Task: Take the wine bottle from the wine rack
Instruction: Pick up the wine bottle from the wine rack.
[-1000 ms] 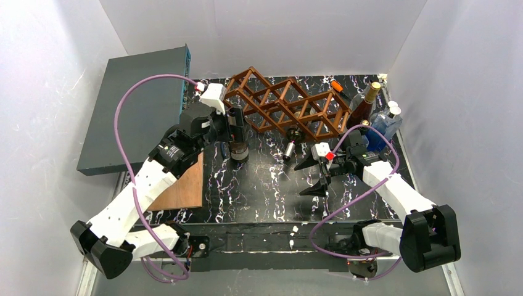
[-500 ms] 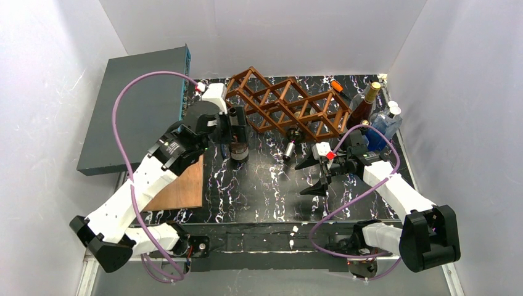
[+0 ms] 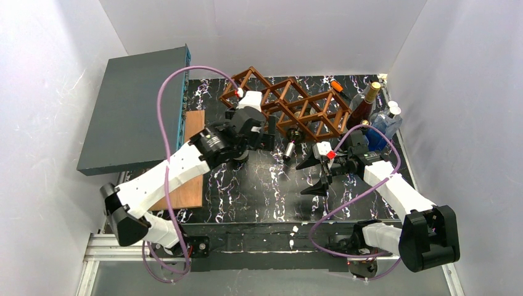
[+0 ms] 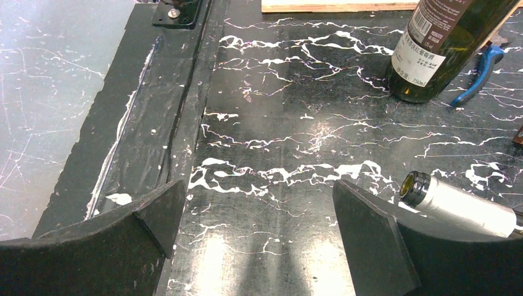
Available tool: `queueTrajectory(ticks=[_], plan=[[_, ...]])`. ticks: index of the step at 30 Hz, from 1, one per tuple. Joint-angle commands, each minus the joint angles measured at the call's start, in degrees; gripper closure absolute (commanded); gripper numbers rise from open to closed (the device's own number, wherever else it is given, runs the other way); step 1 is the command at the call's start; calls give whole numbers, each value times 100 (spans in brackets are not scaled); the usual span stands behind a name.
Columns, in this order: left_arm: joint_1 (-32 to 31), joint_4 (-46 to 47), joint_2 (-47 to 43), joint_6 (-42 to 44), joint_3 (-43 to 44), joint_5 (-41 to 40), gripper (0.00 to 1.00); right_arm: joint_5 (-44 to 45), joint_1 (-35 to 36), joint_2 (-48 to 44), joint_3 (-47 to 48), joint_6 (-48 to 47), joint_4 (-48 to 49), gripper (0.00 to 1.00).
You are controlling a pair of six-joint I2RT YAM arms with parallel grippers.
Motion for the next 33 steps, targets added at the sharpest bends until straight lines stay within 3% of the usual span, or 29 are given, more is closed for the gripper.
queueTrajectory(ticks=[1, 13, 19, 24, 33], plan=[[-125, -8, 410, -93, 322, -294, 2, -22, -63, -140, 225, -132, -38, 2], [-139, 2441, 683, 872, -916, 1125, 2, 338, -103, -170, 257, -649, -394, 2], [-80, 2575, 1185, 1012, -783, 997, 2, 478, -111, -161, 269, -890, -560, 1], [147, 3149, 1437, 1036, -1004, 1531, 2, 521, -125, -168, 269, -978, -619, 2], [534, 2964, 2250, 837, -550, 2114, 5, 558, -129, -120, 286, -1108, -721, 1]])
